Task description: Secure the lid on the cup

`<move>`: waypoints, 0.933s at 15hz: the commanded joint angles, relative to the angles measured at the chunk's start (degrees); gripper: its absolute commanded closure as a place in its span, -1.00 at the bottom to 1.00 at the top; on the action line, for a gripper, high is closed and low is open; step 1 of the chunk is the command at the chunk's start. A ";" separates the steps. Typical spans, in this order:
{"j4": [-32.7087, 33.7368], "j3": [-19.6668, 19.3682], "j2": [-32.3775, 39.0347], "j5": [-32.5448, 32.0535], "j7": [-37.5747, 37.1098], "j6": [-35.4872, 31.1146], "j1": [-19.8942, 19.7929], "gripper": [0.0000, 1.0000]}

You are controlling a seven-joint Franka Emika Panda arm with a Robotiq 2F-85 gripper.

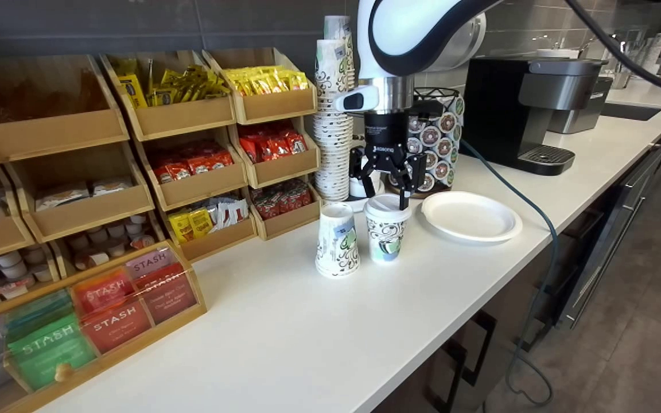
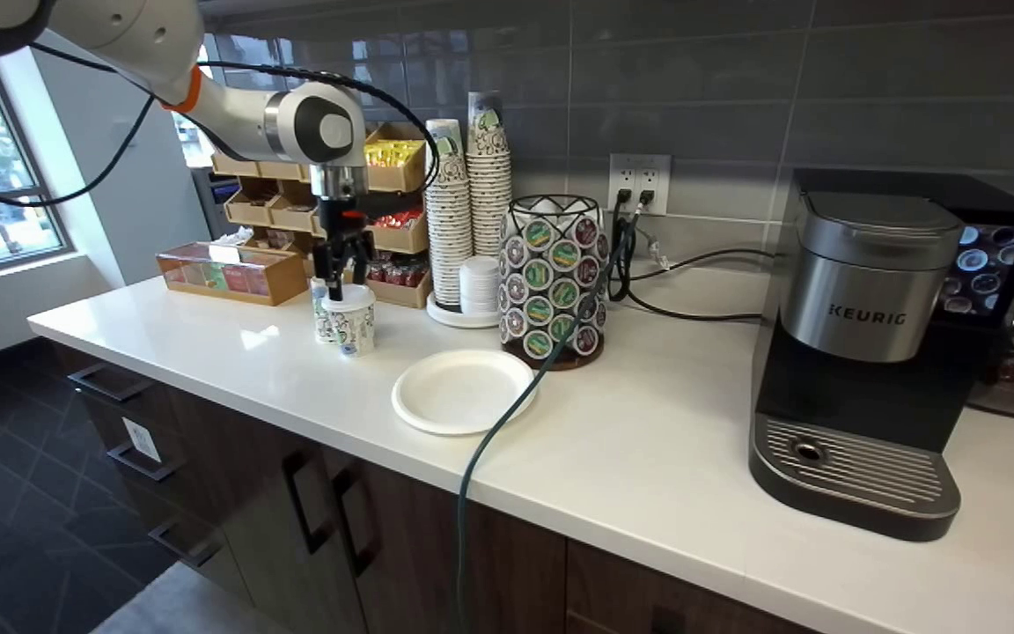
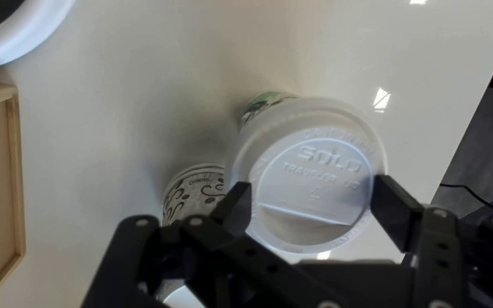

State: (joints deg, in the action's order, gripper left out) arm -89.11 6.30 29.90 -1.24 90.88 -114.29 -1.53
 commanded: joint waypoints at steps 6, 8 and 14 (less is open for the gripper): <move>2.48 0.29 5.77 -0.16 1.90 1.13 -0.17 -0.45; 3.17 0.34 5.53 -0.38 1.87 1.22 -0.01 -0.47; 2.87 0.29 3.15 -0.57 1.54 1.14 0.12 -0.57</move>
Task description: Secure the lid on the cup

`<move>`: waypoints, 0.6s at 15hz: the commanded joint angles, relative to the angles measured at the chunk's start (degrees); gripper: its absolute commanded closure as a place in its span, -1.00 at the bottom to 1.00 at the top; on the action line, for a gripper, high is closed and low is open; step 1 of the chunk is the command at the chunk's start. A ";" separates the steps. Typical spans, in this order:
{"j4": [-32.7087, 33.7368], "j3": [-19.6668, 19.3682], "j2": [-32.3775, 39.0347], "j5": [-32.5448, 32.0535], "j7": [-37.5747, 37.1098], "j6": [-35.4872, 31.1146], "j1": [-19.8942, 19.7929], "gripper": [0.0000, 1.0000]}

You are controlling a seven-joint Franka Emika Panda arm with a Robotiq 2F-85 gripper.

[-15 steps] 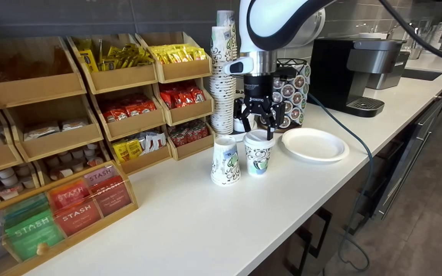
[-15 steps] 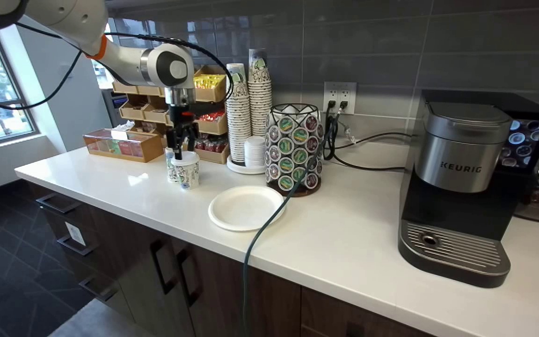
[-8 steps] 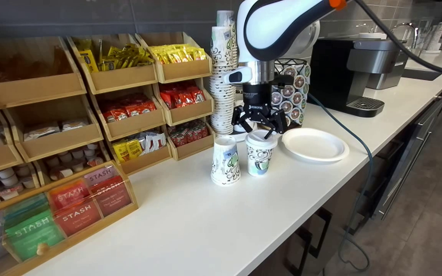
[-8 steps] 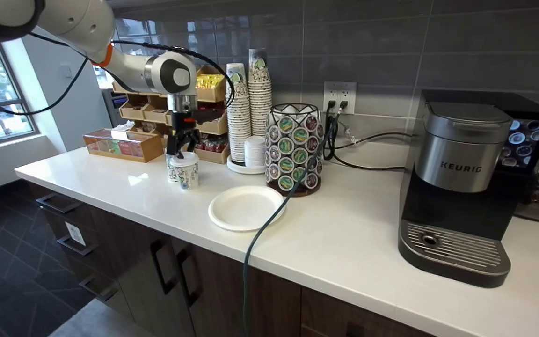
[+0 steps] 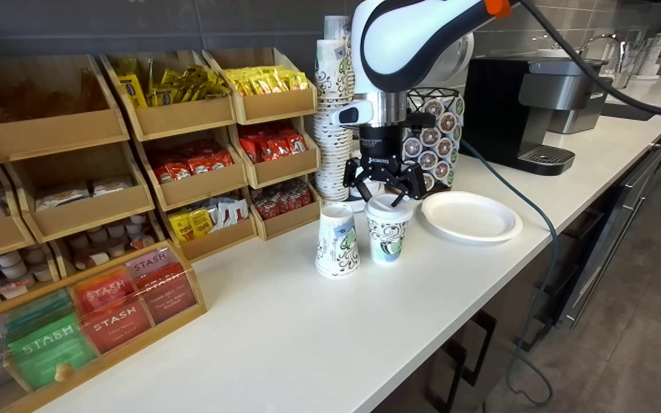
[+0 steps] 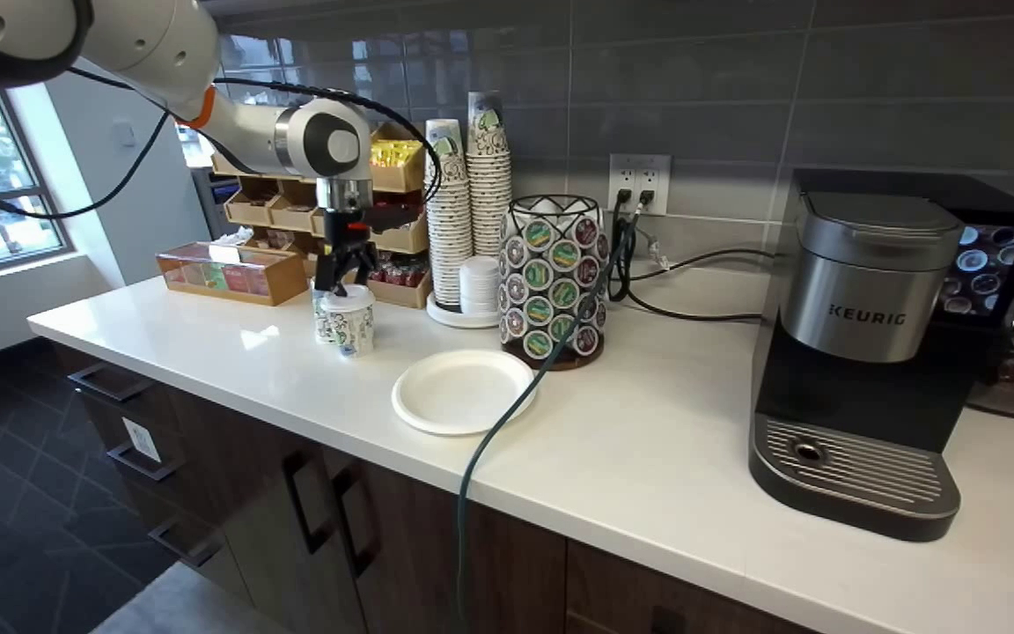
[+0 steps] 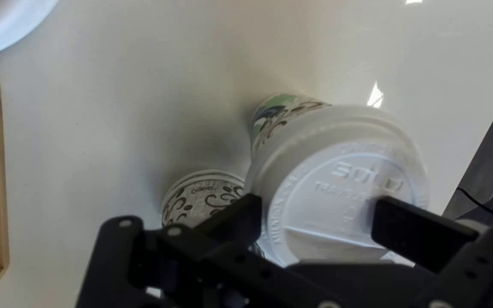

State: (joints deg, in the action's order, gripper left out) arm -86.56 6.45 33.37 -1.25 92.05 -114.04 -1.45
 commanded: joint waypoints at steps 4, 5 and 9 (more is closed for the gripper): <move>0.18 0.08 -2.49 -0.55 0.46 -0.03 -0.06 -0.63; 0.19 0.08 -2.87 -0.51 0.52 -0.08 -0.06 -0.69; -0.25 0.25 -4.40 0.04 1.10 -0.09 -0.33 -0.93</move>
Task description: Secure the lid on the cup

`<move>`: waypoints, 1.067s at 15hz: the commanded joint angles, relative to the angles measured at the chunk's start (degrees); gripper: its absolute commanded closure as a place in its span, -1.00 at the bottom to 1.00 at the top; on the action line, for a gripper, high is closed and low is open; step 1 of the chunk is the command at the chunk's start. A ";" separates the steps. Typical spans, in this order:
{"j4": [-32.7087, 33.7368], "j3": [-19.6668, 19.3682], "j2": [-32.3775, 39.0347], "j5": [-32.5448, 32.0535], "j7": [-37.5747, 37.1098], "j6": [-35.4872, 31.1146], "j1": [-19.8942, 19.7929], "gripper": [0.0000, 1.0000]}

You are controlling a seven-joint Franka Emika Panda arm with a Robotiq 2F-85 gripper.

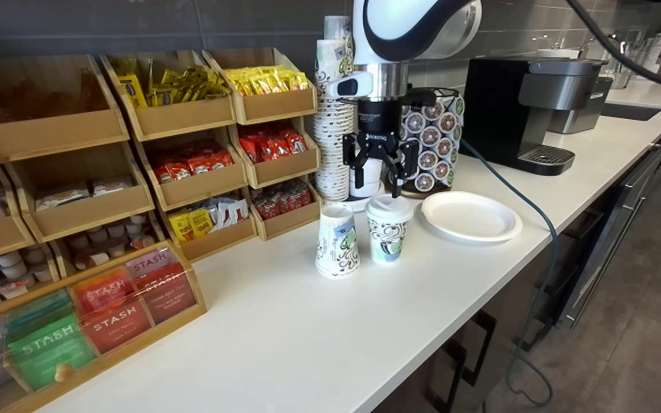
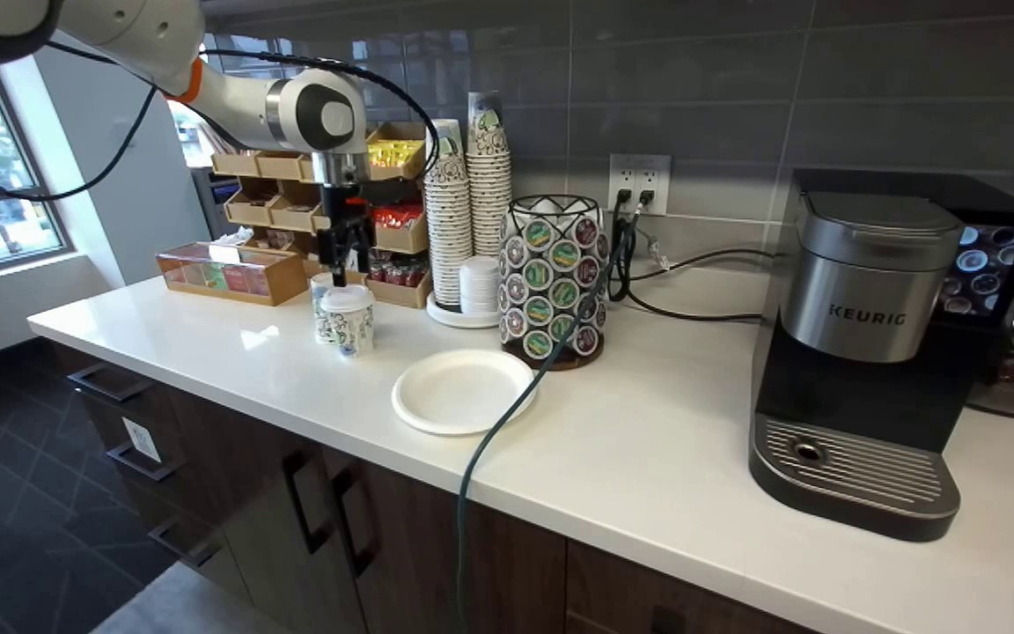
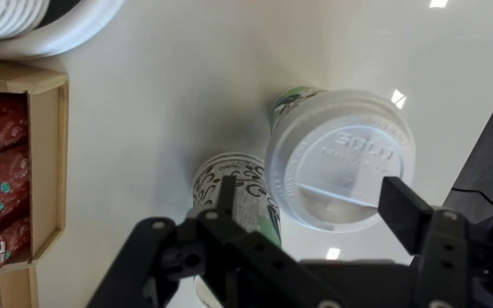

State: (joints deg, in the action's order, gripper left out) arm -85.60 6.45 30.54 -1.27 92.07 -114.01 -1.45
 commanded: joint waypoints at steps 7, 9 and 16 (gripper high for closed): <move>-8.73 -0.56 -10.56 6.78 -9.41 3.84 -2.09 -1.00; -15.23 -0.64 -14.88 11.71 -10.01 2.09 -4.13 -1.00; -34.55 -4.93 -32.02 26.52 -14.45 -1.19 -6.09 -1.00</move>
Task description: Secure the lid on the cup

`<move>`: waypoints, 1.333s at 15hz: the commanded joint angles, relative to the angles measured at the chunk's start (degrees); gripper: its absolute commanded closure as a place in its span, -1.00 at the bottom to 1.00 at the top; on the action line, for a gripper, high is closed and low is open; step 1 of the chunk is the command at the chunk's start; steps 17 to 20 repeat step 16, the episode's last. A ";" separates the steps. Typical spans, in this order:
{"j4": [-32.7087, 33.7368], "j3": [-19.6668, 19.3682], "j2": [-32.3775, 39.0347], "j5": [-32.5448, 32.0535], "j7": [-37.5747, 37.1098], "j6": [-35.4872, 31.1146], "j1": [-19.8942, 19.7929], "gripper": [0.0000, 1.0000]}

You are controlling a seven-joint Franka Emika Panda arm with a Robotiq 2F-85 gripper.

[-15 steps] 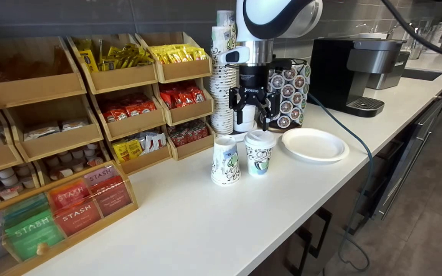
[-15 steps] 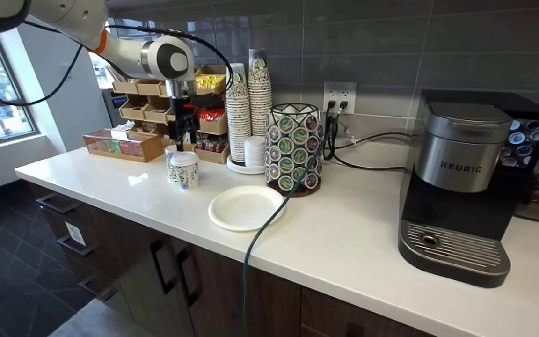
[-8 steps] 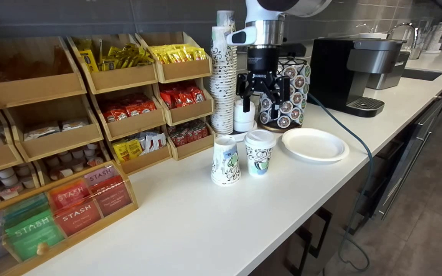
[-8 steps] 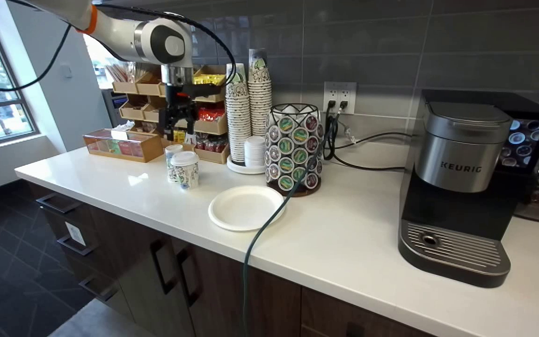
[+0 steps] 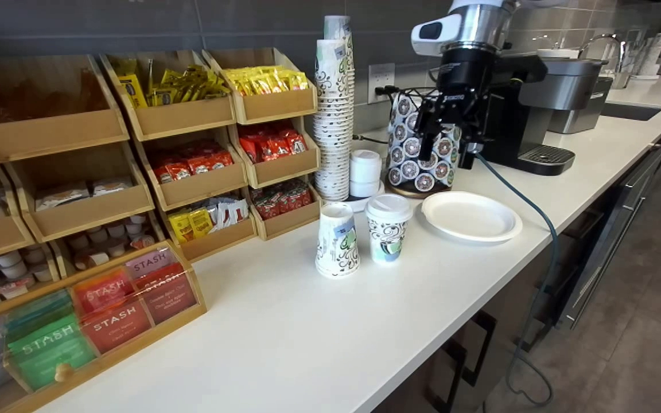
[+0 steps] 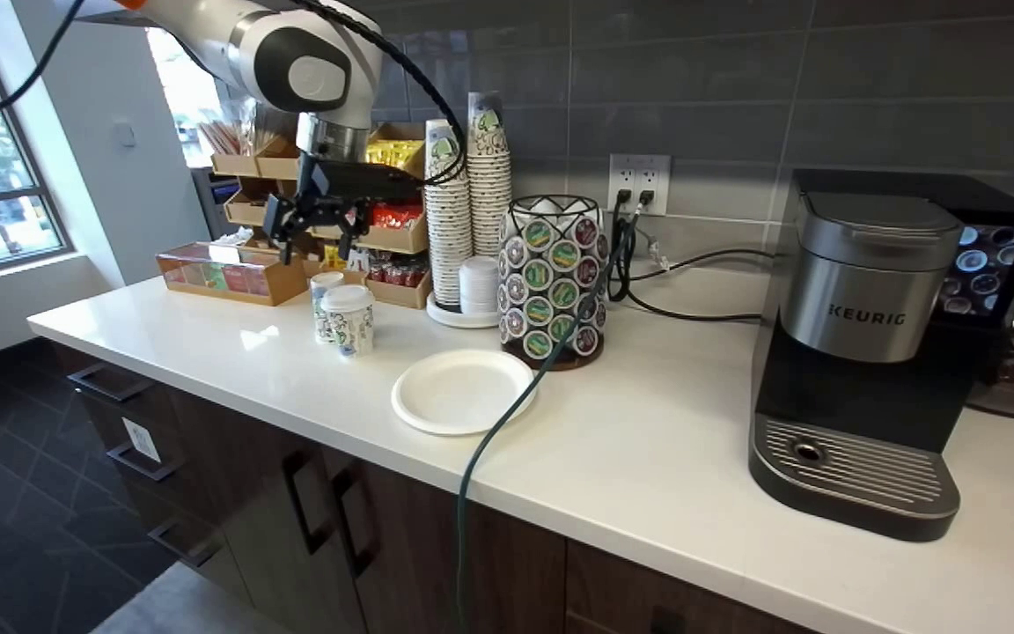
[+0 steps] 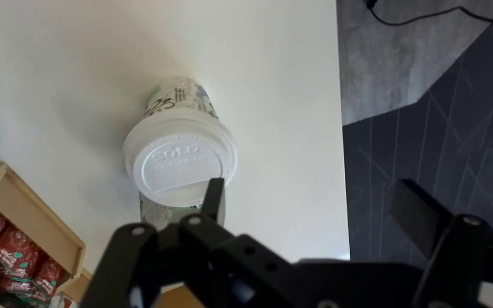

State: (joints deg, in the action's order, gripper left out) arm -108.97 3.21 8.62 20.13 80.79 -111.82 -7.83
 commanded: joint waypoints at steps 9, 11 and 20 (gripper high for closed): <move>-32.56 -3.68 -33.52 6.85 -24.43 -20.43 5.11 -1.00; -28.67 -5.96 -29.88 5.54 -23.53 -19.30 7.27 -1.00; -33.01 -6.17 -34.19 4.78 -27.34 -23.29 8.67 -1.00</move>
